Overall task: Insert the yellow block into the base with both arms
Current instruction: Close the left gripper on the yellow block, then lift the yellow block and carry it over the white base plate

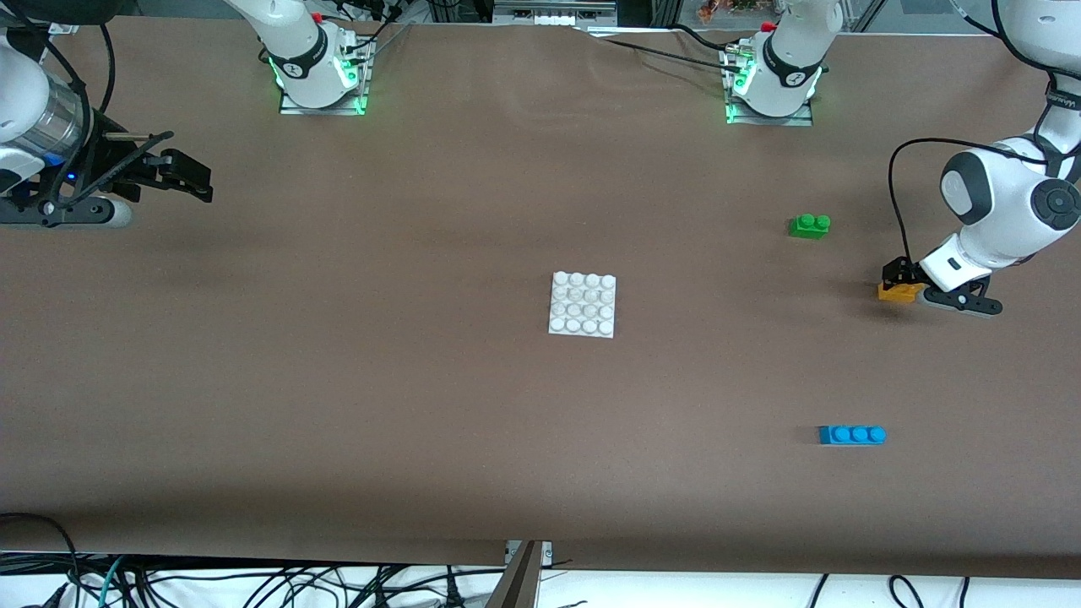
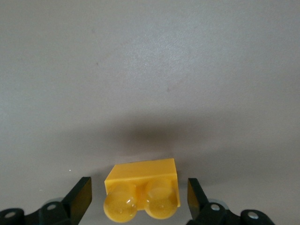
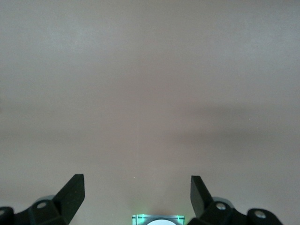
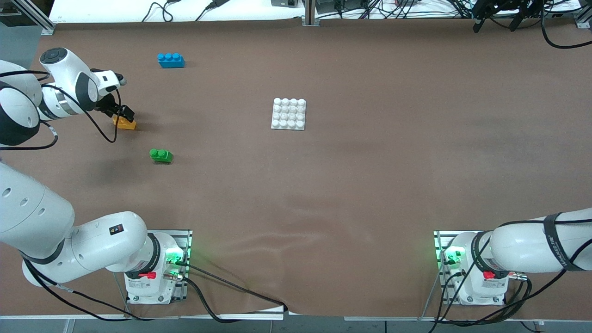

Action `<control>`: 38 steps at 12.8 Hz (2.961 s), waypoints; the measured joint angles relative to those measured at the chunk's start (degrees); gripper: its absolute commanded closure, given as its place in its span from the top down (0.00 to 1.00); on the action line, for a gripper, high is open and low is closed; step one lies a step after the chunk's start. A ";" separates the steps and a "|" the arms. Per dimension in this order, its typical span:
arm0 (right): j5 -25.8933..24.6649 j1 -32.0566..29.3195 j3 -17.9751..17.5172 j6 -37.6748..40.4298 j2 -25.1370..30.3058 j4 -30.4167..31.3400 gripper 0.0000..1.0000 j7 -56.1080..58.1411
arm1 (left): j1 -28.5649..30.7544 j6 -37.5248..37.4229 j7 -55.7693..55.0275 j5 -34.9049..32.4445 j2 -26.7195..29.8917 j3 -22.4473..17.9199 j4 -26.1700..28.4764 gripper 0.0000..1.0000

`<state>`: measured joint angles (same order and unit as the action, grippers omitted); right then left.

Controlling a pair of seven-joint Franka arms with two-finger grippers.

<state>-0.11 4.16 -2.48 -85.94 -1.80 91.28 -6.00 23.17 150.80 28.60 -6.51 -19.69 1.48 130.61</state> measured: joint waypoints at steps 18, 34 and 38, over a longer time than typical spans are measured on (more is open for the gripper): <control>-0.04 0.01 -0.01 0.00 0.00 0.06 1.00 0.00 | 0.07 -33.37 -3.51 0.01 5.16 12.99 -18.99 0.26; -0.07 0.04 -0.01 0.00 0.00 0.11 1.00 0.00 | -12.87 -36.64 -58.80 2.77 0.40 41.19 -26.13 0.23; -0.07 0.05 -0.01 0.00 0.00 0.14 1.00 0.00 | -20.25 -26.50 -64.19 2.66 -5.18 41.00 -26.07 0.23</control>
<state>-0.18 4.21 -2.49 -85.94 -1.80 91.42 -6.00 2.92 124.30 -35.59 -3.85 -24.88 42.48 104.54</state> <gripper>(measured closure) 0.000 0.366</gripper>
